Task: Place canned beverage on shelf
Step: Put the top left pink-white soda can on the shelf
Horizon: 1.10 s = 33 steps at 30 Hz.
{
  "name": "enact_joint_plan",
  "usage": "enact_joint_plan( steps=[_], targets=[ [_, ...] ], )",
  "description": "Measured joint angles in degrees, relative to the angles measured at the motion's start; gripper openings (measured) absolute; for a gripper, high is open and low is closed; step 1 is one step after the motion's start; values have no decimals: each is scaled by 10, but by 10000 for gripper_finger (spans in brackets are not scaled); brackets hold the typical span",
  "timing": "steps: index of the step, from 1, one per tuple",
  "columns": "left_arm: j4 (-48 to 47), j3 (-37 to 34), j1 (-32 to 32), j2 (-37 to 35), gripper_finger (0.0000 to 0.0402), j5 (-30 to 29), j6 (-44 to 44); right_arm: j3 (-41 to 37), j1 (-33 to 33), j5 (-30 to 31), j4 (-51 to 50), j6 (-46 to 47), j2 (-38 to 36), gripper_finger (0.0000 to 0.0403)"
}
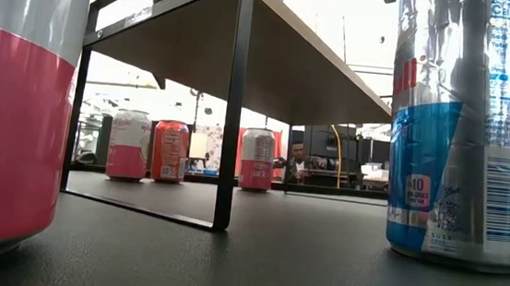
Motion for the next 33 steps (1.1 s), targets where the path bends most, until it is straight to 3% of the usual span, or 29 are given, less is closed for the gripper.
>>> enact_joint_plan(
  steps=[10, 18, 33],
  targets=[
    [-1, 0, 0, 26, 358, -24, -41, 0, -50, -97, -22, -61, 0, 312],
    [-86, 0, -13, 8, 358, -48, -50, 0, -99, -173, -23, -104, 0, 312],
    [-8, -10, 14, -9, 358, -36, 5, 0, -171, -190, -29, -168, 0, 312]
  ],
)
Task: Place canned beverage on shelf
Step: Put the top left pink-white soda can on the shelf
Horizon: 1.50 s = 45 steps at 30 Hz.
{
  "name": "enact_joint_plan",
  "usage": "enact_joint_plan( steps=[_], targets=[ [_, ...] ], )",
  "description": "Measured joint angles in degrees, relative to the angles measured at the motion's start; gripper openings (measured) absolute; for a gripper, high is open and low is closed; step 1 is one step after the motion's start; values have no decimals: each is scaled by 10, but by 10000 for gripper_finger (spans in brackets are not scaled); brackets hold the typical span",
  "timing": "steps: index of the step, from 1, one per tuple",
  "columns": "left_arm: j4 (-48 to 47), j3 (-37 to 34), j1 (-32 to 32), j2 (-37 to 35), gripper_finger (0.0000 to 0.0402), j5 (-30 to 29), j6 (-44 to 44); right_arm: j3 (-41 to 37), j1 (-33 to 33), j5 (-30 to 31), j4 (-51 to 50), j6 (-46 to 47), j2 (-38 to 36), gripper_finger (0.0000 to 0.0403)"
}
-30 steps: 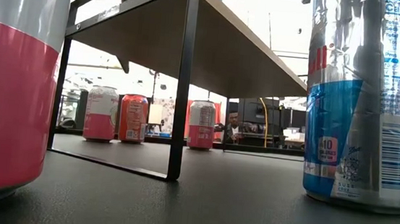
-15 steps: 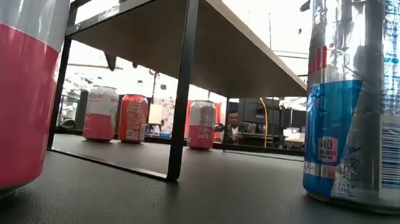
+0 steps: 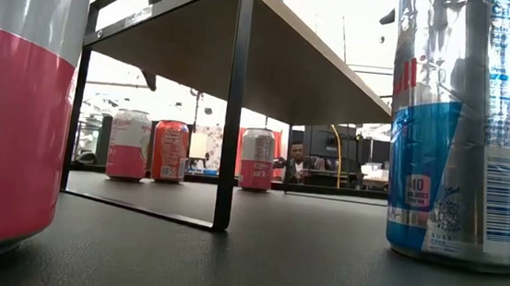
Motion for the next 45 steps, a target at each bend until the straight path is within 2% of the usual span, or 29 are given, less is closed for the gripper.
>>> enact_joint_plan(
  steps=[11, 14, 17, 24, 32, 40, 45],
  targets=[
    [29, 0, 9, 8, 358, 6, 22, 0, -26, -15, 0, 0, 0, 312],
    [-6, -1, 7, 11, 358, 22, 23, 0, -26, -15, 0, 8, 0, 312],
    [-64, -1, 1, 10, 358, 7, 17, 0, -26, -15, 0, 20, 0, 312],
    [-94, -4, -2, 9, 358, 16, 19, 0, -26, -14, 0, 35, 0, 312],
    [-76, -90, -24, -36, 358, 17, 2, 0, -26, -9, 0, 35, 0, 312],
    [9, -179, -38, -81, 358, 1, -63, 0, -26, 33, 2, 14, 0, 312],
    [40, -199, -43, -86, 358, 6, -83, 0, -26, 33, 3, 11, 0, 312]
  ],
)
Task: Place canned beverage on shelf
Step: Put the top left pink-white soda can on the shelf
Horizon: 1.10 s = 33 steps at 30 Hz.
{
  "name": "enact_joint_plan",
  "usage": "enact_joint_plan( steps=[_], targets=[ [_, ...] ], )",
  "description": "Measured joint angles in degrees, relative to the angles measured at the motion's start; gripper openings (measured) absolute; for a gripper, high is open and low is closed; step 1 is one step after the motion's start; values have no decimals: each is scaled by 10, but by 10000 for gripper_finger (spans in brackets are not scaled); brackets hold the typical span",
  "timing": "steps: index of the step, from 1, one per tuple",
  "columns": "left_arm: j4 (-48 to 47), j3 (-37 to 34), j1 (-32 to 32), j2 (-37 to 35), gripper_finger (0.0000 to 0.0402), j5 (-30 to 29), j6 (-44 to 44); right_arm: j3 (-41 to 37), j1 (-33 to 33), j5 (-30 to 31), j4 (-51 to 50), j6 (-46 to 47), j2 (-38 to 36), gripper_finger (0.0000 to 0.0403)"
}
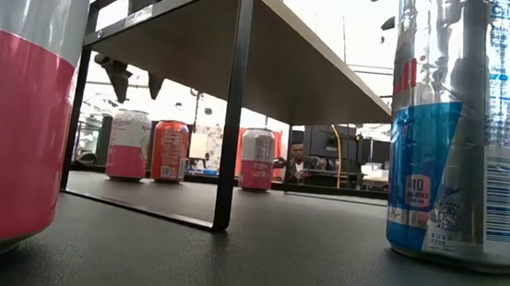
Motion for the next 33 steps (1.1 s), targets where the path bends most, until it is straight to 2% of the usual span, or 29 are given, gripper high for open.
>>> enact_joint_plan(
  steps=[8, 14, 20, 33],
  targets=[
    [27, -14, -4, 1, 358, -20, -3, 0, 0, -1, 0, 14, 0, 312],
    [39, -57, -4, 1, 358, -29, -7, 0, 0, -2, 0, 27, 0, 312],
    [93, -89, -5, 1, 358, -23, -19, 0, 0, -1, 0, 9, 0, 312],
    [109, -91, -6, 3, 358, -16, -68, 0, 0, -1, 0, 2, 10, 312]
  ],
)
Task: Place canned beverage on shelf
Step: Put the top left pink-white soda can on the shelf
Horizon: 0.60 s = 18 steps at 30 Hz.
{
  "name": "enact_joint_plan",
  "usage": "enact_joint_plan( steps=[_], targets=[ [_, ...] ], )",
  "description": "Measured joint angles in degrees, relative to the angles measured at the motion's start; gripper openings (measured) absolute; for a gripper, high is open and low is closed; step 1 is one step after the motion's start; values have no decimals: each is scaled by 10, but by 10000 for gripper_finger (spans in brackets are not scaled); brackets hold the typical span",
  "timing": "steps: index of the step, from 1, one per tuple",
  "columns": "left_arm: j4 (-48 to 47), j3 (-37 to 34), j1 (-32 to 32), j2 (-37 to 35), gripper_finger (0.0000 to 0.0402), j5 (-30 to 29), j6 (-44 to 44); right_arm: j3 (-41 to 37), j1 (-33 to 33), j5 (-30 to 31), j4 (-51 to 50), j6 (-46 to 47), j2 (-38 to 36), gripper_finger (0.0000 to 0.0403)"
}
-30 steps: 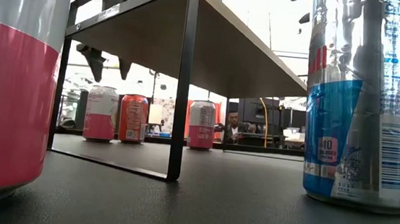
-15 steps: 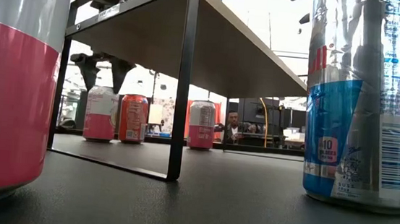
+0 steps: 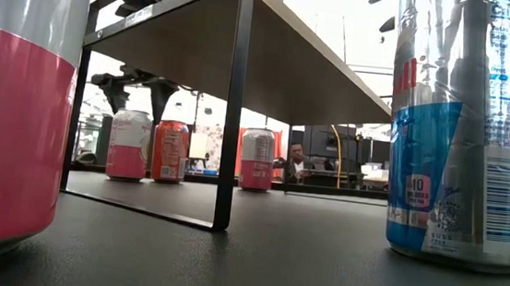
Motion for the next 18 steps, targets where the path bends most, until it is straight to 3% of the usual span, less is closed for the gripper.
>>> enact_joint_plan(
  steps=[10, 18],
  targets=[
    [-5, 0, 0, 3, 357, 1, -26, 0, 0, 0, 0, -11, 4, 312],
    [-15, 0, 0, 15, 310, 2, -29, 0, 0, 0, 0, -11, 4, 312]
  ],
)
